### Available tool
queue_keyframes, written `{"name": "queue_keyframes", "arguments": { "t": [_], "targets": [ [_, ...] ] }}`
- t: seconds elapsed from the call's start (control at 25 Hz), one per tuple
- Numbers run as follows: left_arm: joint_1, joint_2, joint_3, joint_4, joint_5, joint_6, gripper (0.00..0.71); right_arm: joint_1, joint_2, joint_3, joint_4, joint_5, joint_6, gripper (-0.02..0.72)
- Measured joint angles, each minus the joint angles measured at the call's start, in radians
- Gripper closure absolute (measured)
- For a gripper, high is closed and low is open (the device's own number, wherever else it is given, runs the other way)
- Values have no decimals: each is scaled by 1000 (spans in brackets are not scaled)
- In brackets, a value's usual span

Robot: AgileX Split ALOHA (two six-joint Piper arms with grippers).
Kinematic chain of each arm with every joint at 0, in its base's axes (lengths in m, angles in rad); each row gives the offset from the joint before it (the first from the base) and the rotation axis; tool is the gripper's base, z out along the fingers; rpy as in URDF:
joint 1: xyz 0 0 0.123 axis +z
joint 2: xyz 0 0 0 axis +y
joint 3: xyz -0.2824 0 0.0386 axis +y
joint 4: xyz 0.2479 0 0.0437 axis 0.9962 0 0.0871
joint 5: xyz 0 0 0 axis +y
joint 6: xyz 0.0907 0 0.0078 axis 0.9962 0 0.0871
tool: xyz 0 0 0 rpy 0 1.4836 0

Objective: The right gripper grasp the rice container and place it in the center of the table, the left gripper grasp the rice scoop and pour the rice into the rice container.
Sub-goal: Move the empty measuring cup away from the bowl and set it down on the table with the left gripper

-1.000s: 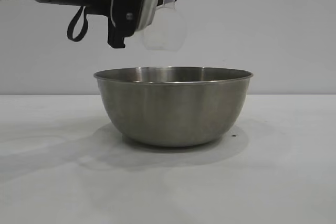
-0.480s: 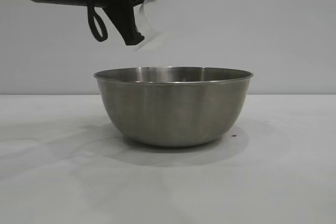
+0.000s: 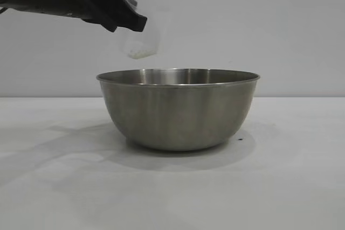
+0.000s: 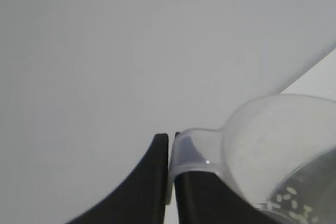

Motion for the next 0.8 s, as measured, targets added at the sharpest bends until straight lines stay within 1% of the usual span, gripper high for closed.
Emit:
{"name": "queue_keyframes", "arguments": {
  "t": [0.12,0.24,0.48,0.68,0.8],
  "targets": [
    [0,-48,64,-94,-2,-5,710,0,0,0,0,0,0,229],
    [0,-73,130,-152,-2,-71,710,0,0,0,0,0,0,229],
    [0,-77,231,-205,-2,-171,710,0,0,0,0,0,0,229],
    [0,-47,252,-255,-2,-244,710,0,0,0,0,0,0,229],
    [0,-7,252,-260,-2,-290,710,0,0,0,0,0,0,229]
  ]
}}
